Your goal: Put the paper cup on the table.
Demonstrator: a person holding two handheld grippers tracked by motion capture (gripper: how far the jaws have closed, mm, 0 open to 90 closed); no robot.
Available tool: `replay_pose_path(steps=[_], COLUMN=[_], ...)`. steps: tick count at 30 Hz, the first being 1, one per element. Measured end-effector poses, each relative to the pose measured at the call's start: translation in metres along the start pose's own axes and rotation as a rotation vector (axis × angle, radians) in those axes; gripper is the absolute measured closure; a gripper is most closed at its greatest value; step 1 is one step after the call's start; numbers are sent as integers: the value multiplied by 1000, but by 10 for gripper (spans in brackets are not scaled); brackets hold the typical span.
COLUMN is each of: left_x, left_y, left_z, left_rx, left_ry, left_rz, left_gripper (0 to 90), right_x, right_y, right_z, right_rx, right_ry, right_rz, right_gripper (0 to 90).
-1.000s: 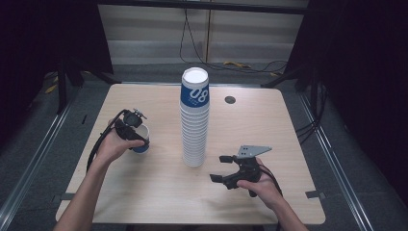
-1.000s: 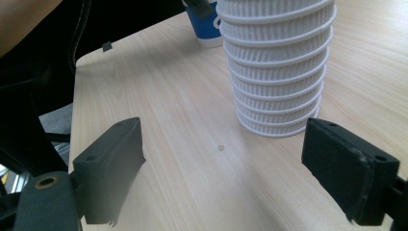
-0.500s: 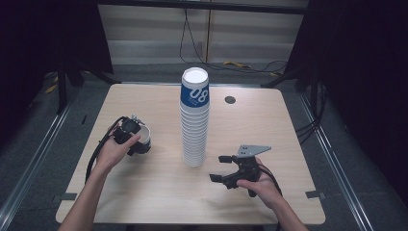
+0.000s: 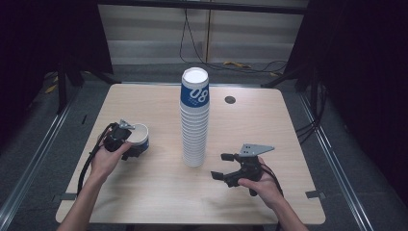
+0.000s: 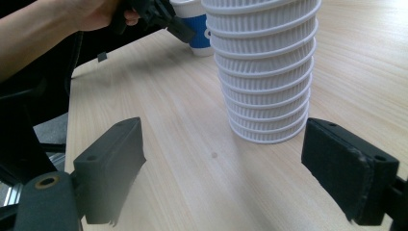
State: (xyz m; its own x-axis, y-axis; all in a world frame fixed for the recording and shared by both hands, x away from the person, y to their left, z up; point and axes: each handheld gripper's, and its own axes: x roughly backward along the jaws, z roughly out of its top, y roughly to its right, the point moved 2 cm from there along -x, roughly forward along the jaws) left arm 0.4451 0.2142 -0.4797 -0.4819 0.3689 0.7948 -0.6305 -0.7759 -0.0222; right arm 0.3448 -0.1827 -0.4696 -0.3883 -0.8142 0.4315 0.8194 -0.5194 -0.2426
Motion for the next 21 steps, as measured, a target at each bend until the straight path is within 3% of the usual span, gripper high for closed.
replay_pose_path(steps=[2,6,8,11,13,15,19,21], left_x=[5,12,16,27,34,41,51,53], left_y=[0,0,1,5,8,13,25,32], left_z=[-3,-9,-12,-15,-18,-21,-27,-28], left_rx=[25,28,42,40,58,62,53,45], left_ry=[29,27,41,73,98,136,241,264], left_rz=[-25,-4,-11,21,1,7,-58,-48], left_gripper=[163,160,160,164,166,164,168,168], right_x=[0,1,3,4,3,2,3,4], right_y=[0,0,0,1,2,3,2,3], right_z=[0,1,2,3,3,3,3,4], right_rx=[1,0,1,8,12,11,12,10], right_ry=[2,7,14,11,11,6,11,12], right_rz=[-10,-13,-18,-39,-52,-57,-63,-68], right_gripper=[147,147,147,147,147,147,147,147])
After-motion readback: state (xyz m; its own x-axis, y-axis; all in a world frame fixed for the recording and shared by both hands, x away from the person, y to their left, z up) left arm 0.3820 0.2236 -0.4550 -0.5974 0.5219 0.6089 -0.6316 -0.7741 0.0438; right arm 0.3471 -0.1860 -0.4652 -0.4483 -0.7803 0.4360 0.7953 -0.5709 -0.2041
